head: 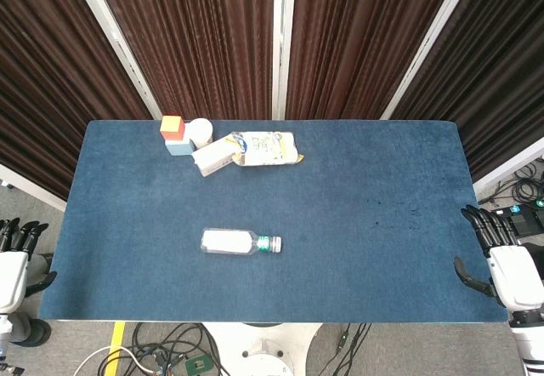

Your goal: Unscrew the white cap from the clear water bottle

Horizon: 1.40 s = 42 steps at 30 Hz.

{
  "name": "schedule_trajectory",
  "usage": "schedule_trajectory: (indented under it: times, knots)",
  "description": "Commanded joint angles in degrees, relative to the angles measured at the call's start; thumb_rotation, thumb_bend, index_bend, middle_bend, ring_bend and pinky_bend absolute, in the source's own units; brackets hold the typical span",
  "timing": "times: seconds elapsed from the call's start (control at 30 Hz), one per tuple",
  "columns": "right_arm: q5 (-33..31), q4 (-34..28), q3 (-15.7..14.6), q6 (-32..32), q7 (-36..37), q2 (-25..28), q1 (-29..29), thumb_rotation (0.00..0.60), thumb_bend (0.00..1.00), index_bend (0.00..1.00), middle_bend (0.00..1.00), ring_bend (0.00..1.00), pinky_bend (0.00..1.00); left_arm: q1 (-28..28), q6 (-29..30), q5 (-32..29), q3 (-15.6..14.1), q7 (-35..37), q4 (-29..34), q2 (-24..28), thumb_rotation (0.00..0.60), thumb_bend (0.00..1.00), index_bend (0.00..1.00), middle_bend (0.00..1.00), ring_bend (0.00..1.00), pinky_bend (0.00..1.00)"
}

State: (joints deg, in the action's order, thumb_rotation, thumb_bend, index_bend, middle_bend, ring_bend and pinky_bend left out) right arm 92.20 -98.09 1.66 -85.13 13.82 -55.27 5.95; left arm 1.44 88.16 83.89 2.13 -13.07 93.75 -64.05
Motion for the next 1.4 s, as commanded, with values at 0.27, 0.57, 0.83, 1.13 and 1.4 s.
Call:
schedule_trajectory:
  times: [0.27,0.57,0.83,1.13,1.4]
  knots:
    - [-0.1,-0.1,0.1,0.2,-0.1,0.2,0.2,0.6,0.36,0.0,0.04,0.0,0.0,-0.1,0.3,0.6,-0.1,0.8,-0.6,-0.5,0.6,0.14,0.18,0.15,0.06,0.06]
    - [-0.3,0.4,0.9,-0.1,-0.2,0.6,0.5,0.6,0.36,0.0,0.04,0.0,0.0,6.6,-6.4,5.4,1.0,3.1,1.2,1.7,0.6,0.14,0.18,0.15,0.06,0.06]
    - [-1.6,0.6,1.7,2.0,-1.7,0.9,1.9,0.6,0.36,0.0,0.04,0.0,0.0,20.6,-23.4,6.7,4.1,4.5,2.6,-0.1,0.6,0.14,0.18,0.15,0.06,0.06]
    - [-2.3,0.8,2.3,4.4,-2.4,0.7,3.7,0.6,0.36,0.0,0.04,0.0,0.0,33.4,-41.8,-2.4,6.5,3.1,2.1,-9.0,0.6,0.14,0.15,0.15,0.06,0.08]
    - [-2.8,1.3,2.1,4.7,-1.9,0.5,3.7,0.6,0.36,0.0,0.04,0.0,0.0,38.9,-47.2,-11.3,5.3,-5.3,-0.6,-18.2,0.6,0.14,0.15,0.15,0.06,0.1]
